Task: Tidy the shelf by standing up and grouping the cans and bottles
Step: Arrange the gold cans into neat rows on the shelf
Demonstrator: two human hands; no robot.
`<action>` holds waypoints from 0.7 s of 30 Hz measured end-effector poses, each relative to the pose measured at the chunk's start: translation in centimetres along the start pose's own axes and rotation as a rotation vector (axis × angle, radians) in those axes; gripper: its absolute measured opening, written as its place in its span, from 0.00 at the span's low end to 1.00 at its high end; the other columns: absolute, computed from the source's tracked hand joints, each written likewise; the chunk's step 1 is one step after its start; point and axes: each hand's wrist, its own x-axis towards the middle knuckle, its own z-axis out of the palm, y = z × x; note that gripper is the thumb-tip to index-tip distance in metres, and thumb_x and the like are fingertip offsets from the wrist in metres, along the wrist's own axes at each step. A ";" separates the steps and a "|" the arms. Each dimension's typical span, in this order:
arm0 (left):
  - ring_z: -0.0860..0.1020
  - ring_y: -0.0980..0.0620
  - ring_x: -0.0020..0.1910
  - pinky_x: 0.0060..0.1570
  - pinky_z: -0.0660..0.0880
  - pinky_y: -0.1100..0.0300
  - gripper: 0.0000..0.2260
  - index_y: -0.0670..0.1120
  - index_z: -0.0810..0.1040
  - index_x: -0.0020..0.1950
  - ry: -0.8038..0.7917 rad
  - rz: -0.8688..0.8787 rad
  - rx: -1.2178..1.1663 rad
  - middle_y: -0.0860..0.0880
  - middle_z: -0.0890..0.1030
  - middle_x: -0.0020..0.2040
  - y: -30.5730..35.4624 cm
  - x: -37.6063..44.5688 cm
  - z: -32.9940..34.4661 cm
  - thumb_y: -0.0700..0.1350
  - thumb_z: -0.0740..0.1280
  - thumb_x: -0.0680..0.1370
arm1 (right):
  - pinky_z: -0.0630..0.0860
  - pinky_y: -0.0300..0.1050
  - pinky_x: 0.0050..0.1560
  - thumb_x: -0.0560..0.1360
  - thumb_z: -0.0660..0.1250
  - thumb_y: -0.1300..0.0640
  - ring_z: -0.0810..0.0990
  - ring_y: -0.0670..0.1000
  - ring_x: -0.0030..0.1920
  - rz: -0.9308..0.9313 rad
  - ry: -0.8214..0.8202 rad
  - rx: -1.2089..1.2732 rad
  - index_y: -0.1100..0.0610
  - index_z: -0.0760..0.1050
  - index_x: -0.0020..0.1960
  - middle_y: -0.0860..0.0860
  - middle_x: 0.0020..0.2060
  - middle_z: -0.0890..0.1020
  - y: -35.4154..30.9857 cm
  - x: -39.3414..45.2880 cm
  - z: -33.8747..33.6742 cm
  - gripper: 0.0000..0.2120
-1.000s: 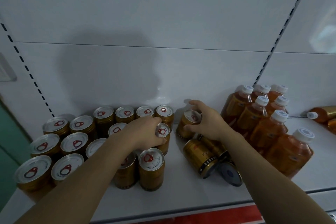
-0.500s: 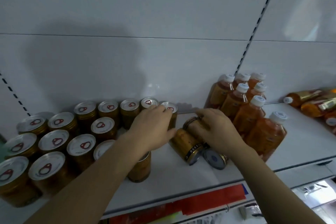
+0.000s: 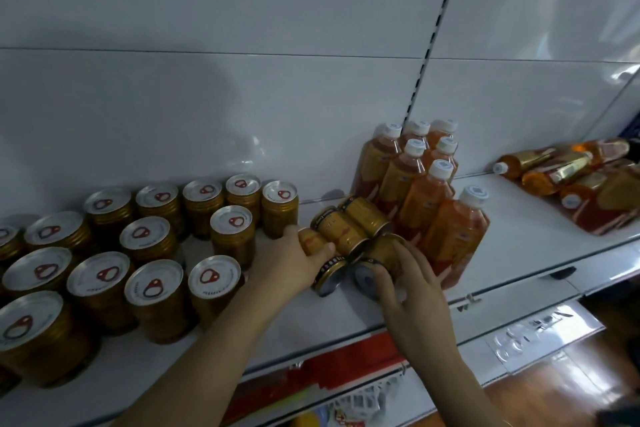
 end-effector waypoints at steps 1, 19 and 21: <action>0.79 0.46 0.57 0.53 0.78 0.50 0.37 0.53 0.68 0.70 0.011 0.004 -0.057 0.48 0.79 0.62 0.0 -0.4 0.1 0.78 0.60 0.71 | 0.73 0.53 0.74 0.84 0.58 0.34 0.72 0.50 0.75 0.027 0.029 0.004 0.47 0.74 0.76 0.45 0.76 0.73 -0.3 0.1 0.4 0.27; 0.71 0.45 0.74 0.64 0.75 0.60 0.43 0.49 0.47 0.86 0.356 0.207 -0.050 0.49 0.57 0.78 -1.4 -4.5 3.4 0.58 0.70 0.81 | 0.81 0.48 0.54 0.74 0.74 0.34 0.78 0.48 0.57 0.219 -0.081 0.117 0.40 0.69 0.75 0.48 0.67 0.77 -0.4 1.0 0.6 0.33; 0.70 0.45 0.74 0.65 0.77 0.54 0.41 0.47 0.48 0.86 0.376 0.177 0.107 0.46 0.61 0.77 -0.9 -4.4 2.8 0.65 0.63 0.82 | 0.82 0.46 0.57 0.71 0.80 0.40 0.78 0.44 0.61 0.135 -0.022 0.232 0.41 0.69 0.73 0.45 0.68 0.73 -0.3 -0.2 0.7 0.35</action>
